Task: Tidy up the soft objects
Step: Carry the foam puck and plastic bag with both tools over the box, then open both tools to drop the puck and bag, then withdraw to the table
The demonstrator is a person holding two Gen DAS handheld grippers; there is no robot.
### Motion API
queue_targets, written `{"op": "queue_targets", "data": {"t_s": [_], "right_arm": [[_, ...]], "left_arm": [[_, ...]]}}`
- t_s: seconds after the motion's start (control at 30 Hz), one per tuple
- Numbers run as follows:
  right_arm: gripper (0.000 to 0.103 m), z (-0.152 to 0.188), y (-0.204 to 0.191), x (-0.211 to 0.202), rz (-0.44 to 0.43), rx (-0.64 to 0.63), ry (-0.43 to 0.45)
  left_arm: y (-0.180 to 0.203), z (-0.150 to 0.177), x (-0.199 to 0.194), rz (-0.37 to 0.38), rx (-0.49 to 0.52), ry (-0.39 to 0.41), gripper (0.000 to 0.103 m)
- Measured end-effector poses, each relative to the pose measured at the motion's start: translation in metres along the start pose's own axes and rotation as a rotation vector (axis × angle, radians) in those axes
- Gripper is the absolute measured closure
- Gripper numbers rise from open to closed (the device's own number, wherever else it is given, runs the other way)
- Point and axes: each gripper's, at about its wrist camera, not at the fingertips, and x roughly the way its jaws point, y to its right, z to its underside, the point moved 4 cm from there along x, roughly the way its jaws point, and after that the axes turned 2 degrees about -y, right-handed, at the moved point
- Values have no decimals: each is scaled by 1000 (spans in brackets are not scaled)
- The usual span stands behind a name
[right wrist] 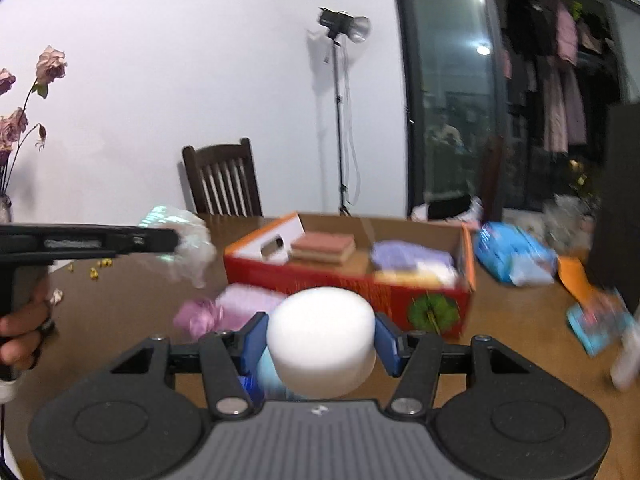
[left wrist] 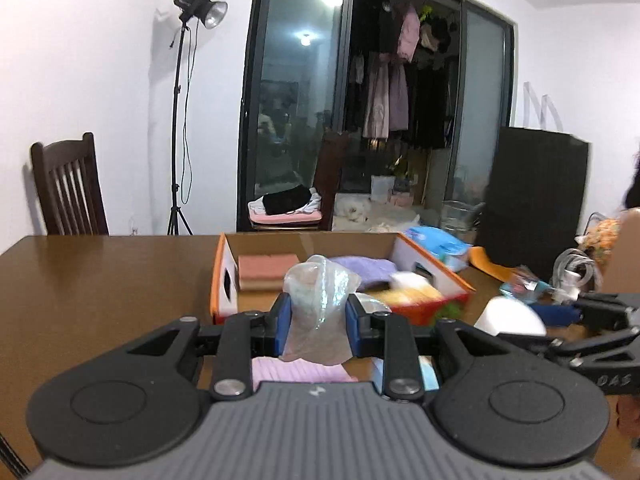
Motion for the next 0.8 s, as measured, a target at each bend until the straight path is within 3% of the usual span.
{"op": "queue_targets", "data": {"t_s": [0.27, 0.37, 0.43, 0.5, 0.63, 0.73, 0.8], "right_arm": [[47, -95, 37, 172, -13, 114, -147], [47, -112, 47, 244, -23, 175, -227], [47, -115, 53, 286, -22, 214, -275], [46, -111, 61, 319, -21, 273, -321], [43, -98, 79, 355, 39, 343, -400], [39, -96, 89, 353, 24, 400, -385], [36, -96, 86, 353, 25, 366, -395]], "left_arm": [[-33, -37, 143, -55, 114, -184, 72], [-42, -34, 182, -32, 141, -255, 59], [-50, -30, 203, -74, 155, -275, 45], [-54, -25, 215, -94, 188, -285, 45], [-59, -15, 218, -91, 202, -298, 47], [-57, -13, 217, -103, 212, -296, 47], [-54, -12, 216, -89, 208, -307, 47]]}}
